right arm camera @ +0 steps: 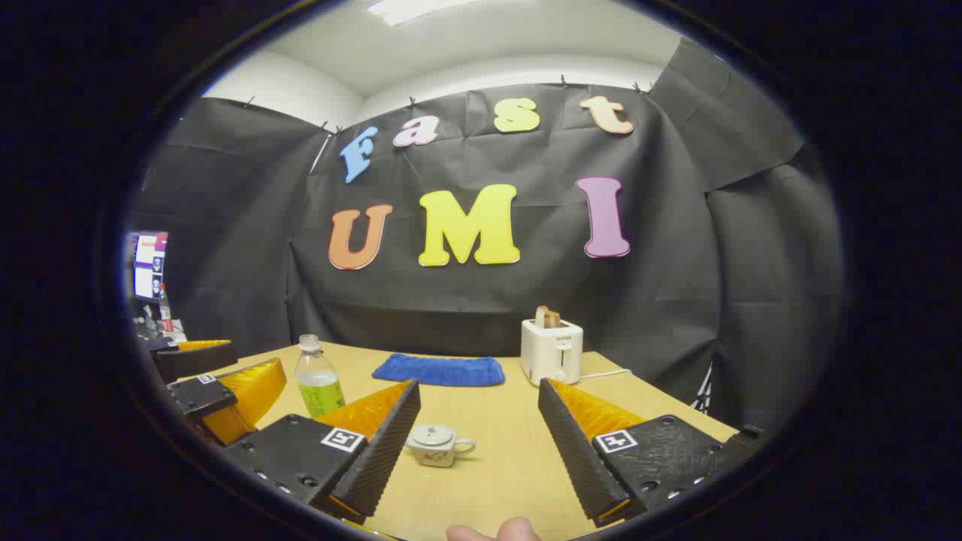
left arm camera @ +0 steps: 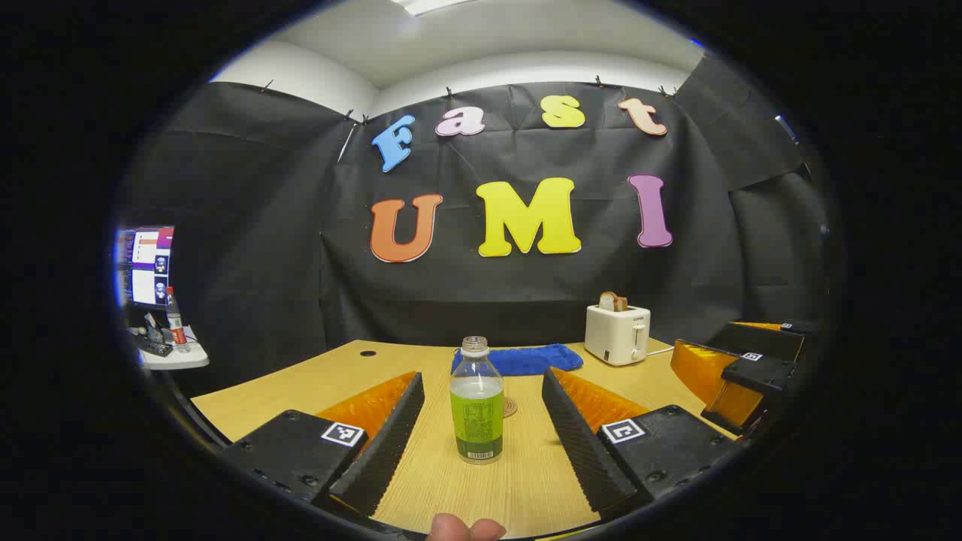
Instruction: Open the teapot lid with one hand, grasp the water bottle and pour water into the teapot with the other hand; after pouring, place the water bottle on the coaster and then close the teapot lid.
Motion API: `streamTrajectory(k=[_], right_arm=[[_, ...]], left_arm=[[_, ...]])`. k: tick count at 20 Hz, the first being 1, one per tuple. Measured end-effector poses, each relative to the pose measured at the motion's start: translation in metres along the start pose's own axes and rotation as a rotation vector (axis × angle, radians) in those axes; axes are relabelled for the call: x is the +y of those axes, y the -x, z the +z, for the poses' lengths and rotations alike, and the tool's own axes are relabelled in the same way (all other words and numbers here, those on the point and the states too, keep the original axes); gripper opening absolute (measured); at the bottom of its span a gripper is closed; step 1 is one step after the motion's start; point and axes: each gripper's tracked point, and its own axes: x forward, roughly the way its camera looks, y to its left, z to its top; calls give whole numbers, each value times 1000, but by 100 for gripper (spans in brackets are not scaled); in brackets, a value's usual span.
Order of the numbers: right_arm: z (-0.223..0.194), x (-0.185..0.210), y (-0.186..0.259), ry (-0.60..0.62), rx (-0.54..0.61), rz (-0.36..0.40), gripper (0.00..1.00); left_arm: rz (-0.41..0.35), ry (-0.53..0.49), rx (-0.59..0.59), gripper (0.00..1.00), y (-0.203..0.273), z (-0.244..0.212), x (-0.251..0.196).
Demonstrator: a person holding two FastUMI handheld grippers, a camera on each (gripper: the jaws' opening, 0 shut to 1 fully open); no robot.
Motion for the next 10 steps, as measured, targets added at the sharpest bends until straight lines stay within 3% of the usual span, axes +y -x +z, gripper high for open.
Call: streamTrajectory(k=[10], right_arm=[[-3,1,0,4,4,-1,95]], left_arm=[[-8,-2,18,99,-3,-5,2]])
